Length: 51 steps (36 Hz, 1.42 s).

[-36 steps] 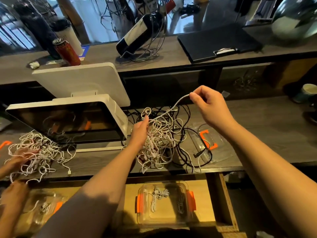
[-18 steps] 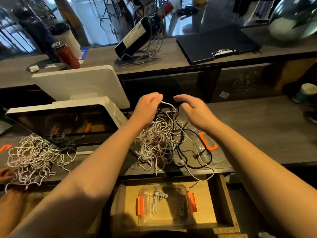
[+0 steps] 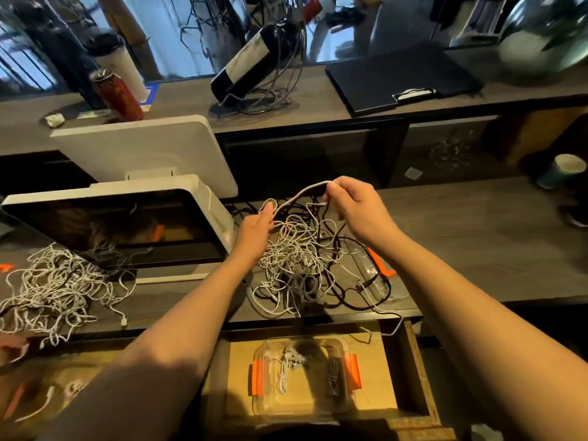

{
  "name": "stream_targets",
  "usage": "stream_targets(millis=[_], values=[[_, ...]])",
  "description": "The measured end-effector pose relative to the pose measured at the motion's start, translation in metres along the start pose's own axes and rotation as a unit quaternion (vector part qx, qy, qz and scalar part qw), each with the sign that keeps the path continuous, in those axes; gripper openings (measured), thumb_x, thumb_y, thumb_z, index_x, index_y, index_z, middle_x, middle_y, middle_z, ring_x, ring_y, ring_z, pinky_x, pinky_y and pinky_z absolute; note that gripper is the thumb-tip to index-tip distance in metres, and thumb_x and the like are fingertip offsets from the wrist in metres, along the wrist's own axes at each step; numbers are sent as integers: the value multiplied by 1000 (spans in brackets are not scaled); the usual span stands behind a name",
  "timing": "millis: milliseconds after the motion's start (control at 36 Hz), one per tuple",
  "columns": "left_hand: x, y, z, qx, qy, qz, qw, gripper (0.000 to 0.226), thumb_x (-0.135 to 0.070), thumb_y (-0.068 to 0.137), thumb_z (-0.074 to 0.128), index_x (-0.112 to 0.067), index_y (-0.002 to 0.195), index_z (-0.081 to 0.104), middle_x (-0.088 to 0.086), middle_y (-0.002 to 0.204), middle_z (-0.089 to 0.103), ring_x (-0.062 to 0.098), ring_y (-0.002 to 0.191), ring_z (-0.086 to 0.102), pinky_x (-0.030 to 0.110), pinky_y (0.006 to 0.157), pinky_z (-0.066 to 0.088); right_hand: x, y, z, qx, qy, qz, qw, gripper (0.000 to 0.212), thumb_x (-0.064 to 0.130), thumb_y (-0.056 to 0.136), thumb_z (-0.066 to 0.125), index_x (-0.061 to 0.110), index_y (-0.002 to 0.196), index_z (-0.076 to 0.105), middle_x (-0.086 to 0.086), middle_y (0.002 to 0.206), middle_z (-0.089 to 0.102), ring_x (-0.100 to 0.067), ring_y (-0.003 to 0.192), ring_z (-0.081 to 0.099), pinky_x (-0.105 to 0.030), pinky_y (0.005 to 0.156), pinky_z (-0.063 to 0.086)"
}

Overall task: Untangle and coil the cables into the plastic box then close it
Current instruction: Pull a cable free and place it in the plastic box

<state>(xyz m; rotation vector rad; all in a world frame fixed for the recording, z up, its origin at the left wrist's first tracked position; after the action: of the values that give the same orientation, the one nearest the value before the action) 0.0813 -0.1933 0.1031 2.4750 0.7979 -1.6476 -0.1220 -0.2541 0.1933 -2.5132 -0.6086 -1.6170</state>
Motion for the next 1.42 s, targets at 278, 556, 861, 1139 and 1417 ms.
stream_targets(millis=[278,556,861,1139,1417], values=[[10,10,-22,-41,5,-6,999,51,-50,105,38,-21,63,35,3,60,34,17,55,33,34,62,27,-18,-7,-46,-127,93,45,986,27,22,101,49,20,82,68,-8,63,48,-21,59,43,-36,56,34],[-80,-21,-28,-38,50,140,988,49,-31,103,52,-19,58,34,-4,54,29,11,53,28,34,59,25,-59,-12,-40,-46,-61,184,980,63,13,91,65,16,147,36,-9,134,52,-22,124,51,-38,101,46],[-128,-74,-1,37,143,214,966,41,-24,95,39,-19,55,44,-1,57,47,20,60,46,41,61,34,39,-35,33,117,23,2,993,28,30,101,52,22,79,66,6,67,62,-8,63,58,-36,64,49],[-24,-58,-3,61,-67,31,995,52,-38,104,46,-19,56,40,-1,52,33,23,58,32,34,63,34,14,-40,-1,11,148,64,987,39,29,99,57,5,70,63,10,49,40,-6,47,35,-22,51,30],[-3,-69,0,68,-7,53,996,40,-35,101,54,-14,67,54,-6,57,42,9,53,37,22,55,32,-58,-66,-8,-44,145,219,964,31,21,100,53,6,76,64,-1,57,46,-10,49,39,-23,48,34]])
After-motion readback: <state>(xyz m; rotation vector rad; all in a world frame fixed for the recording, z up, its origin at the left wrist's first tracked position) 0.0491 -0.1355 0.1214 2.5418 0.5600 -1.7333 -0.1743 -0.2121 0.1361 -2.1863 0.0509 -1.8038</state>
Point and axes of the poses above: each hand's wrist, its own y-axis towards the middle knuckle, its own z-axis out of the palm, x = y × z, the point moved 9 cm from there along y, towards the middle knuckle
